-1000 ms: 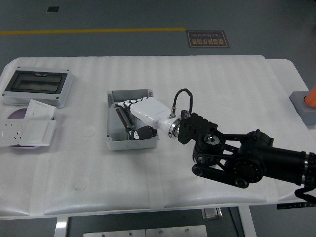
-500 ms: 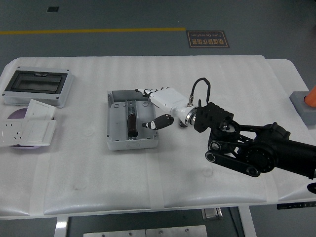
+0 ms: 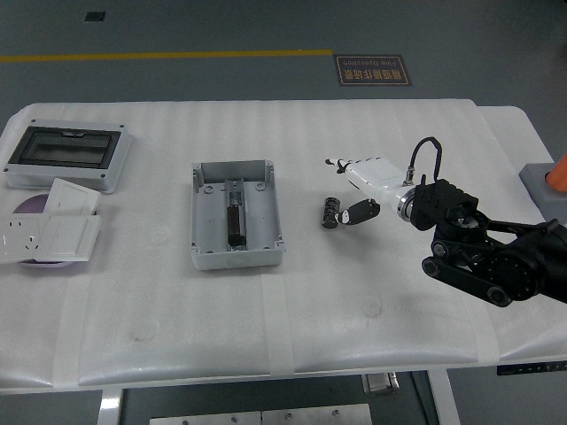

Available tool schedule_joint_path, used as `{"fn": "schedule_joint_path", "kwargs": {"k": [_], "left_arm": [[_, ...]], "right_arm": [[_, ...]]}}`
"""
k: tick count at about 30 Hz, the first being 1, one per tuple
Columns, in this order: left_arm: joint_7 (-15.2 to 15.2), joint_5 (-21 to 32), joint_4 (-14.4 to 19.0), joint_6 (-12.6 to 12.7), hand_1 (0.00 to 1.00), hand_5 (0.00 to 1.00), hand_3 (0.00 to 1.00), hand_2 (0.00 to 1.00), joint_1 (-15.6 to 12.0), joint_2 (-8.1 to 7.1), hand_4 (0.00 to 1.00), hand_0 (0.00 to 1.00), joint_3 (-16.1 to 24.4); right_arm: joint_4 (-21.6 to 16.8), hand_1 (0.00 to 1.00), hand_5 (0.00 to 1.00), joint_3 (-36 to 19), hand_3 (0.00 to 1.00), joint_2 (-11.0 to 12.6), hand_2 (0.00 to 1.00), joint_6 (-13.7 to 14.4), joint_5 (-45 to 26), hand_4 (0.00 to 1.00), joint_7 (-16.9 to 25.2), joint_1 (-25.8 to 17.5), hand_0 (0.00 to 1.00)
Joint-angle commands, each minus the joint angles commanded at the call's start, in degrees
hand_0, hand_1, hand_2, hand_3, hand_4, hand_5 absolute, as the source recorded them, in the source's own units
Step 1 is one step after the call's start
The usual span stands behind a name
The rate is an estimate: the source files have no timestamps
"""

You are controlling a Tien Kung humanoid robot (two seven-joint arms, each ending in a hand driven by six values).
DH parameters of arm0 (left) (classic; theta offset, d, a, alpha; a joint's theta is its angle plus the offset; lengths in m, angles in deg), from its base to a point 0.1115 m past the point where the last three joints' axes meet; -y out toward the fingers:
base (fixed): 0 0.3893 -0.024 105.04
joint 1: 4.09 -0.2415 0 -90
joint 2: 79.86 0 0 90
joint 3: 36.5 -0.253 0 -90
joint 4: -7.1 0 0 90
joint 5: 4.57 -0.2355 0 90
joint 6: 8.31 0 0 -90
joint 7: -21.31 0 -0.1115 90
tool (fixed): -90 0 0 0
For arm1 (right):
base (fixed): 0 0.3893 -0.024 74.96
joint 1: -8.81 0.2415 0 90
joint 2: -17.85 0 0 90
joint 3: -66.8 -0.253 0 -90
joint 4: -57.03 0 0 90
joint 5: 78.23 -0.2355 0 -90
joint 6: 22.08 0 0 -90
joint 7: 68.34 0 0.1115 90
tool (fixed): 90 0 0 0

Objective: Pick up the battery,place it into the box

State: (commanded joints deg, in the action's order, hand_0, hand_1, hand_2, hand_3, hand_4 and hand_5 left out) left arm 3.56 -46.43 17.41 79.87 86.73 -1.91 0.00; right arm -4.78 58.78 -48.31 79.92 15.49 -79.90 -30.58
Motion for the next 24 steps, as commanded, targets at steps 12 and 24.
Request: {"fn": "schedule_joint_path", "kwargs": {"k": [12, 24], "left_arm": [[0.18, 0.73, 0.0, 0.0, 0.663, 0.386, 0.594, 0.619, 0.15, 0.07, 0.443, 0.652, -0.72], [0.63, 2.24, 0.0, 0.13, 0.663, 0.389, 0.587, 0.619, 0.4, 0.19, 0.441, 0.652, -2.09]], "right_arm": [[2.32, 0.806, 0.453, 4.56, 0.945, -1.56, 0.833, -0.32, -1.23, 0.889, 0.64, 0.4, 0.823], [4.82, 0.794, 0.469, 5.96, 0.897, -2.47, 0.806, 1.21, -3.75, 0.898, 1.26, 1.28, 0.815]]}}
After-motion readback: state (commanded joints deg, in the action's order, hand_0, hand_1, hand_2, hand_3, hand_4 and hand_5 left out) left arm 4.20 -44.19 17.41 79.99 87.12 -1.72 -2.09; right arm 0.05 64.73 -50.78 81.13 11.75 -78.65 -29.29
